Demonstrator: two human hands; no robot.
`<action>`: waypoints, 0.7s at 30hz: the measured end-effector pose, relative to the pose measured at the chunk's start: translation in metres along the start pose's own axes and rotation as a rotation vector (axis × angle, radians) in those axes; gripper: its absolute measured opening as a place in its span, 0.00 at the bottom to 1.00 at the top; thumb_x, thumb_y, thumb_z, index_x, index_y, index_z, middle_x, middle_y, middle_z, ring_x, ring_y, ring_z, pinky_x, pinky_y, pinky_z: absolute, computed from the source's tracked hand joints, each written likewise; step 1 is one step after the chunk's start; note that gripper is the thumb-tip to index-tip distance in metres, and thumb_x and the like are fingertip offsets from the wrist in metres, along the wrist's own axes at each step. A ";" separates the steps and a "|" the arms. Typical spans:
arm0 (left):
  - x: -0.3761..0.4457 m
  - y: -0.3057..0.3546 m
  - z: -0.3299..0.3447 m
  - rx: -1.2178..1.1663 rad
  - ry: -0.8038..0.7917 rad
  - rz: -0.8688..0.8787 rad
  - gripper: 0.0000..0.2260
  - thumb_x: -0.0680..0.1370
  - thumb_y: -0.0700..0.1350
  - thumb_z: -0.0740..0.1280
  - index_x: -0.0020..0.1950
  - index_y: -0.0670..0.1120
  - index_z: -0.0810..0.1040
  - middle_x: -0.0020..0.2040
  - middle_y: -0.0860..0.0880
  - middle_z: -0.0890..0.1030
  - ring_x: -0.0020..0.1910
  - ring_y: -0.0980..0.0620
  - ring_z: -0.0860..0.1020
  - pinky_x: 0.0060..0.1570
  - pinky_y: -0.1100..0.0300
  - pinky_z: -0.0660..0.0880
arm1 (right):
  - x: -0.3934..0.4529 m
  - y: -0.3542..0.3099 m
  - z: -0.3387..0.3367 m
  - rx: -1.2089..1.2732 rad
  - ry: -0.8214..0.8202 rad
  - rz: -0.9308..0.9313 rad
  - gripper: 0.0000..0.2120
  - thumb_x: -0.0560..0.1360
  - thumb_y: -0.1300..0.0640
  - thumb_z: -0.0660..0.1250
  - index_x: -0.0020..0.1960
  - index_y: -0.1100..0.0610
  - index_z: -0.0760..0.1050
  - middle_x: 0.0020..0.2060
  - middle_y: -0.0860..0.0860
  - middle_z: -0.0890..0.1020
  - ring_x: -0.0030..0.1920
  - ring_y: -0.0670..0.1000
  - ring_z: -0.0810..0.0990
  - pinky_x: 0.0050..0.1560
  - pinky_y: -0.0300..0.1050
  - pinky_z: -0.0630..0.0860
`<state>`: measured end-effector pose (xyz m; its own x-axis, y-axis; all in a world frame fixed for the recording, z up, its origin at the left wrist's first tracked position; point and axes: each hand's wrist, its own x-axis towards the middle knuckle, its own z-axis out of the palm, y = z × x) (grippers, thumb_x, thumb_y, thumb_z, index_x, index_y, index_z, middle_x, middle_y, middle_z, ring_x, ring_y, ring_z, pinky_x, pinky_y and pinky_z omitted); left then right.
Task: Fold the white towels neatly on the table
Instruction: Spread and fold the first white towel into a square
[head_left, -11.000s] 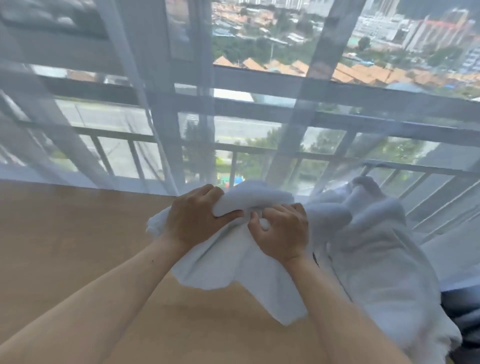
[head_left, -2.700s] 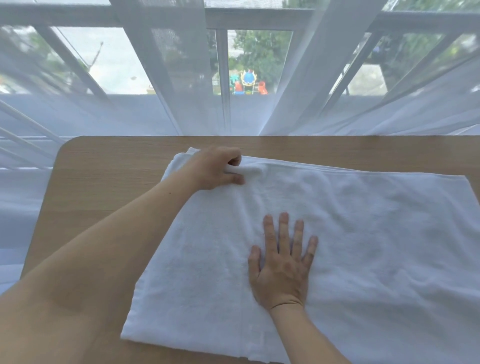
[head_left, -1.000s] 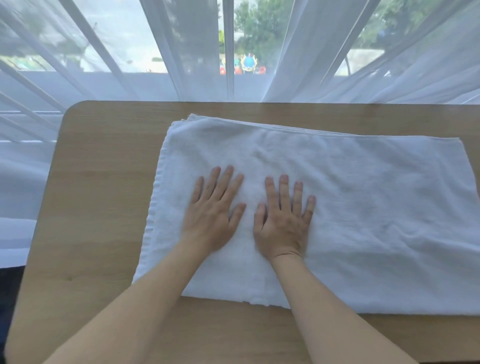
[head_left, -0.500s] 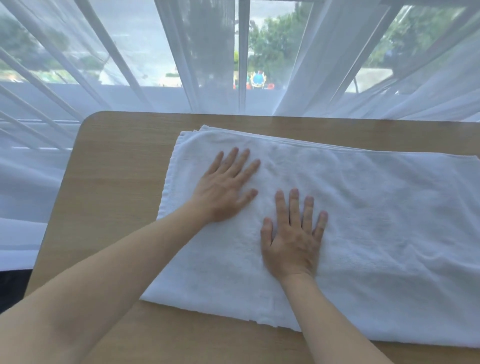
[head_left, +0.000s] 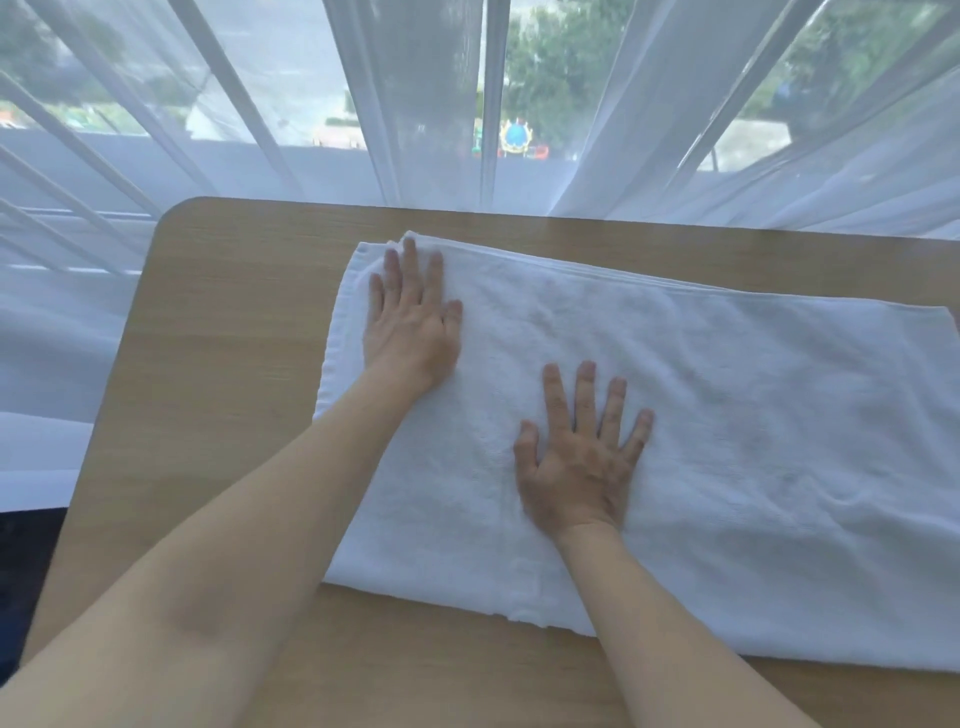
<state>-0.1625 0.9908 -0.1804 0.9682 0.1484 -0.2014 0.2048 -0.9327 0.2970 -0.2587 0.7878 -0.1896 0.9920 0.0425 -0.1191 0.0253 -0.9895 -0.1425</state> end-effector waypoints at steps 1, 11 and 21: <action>-0.022 0.009 0.008 -0.002 0.013 0.037 0.28 0.84 0.54 0.48 0.83 0.49 0.44 0.82 0.47 0.39 0.80 0.47 0.37 0.77 0.49 0.34 | 0.000 0.000 0.000 0.006 -0.002 0.003 0.32 0.78 0.40 0.46 0.82 0.44 0.48 0.81 0.50 0.47 0.81 0.60 0.43 0.75 0.70 0.43; -0.052 -0.016 0.018 -0.011 0.047 0.003 0.28 0.84 0.55 0.47 0.83 0.51 0.43 0.83 0.52 0.42 0.81 0.54 0.41 0.78 0.52 0.36 | -0.001 0.000 0.001 0.030 0.029 -0.005 0.31 0.79 0.41 0.44 0.82 0.44 0.48 0.81 0.49 0.48 0.81 0.60 0.44 0.76 0.69 0.42; -0.107 0.056 0.042 0.058 0.000 0.291 0.29 0.82 0.56 0.47 0.82 0.47 0.53 0.82 0.47 0.51 0.81 0.44 0.47 0.79 0.46 0.43 | -0.002 0.010 -0.020 0.644 0.092 0.085 0.21 0.83 0.59 0.55 0.76 0.55 0.67 0.78 0.51 0.63 0.80 0.50 0.54 0.79 0.53 0.39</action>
<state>-0.2603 0.9095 -0.1813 0.9850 -0.1283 -0.1151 -0.0905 -0.9533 0.2881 -0.2582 0.7755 -0.1708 0.9945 -0.0727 -0.0759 -0.1051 -0.7065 -0.6998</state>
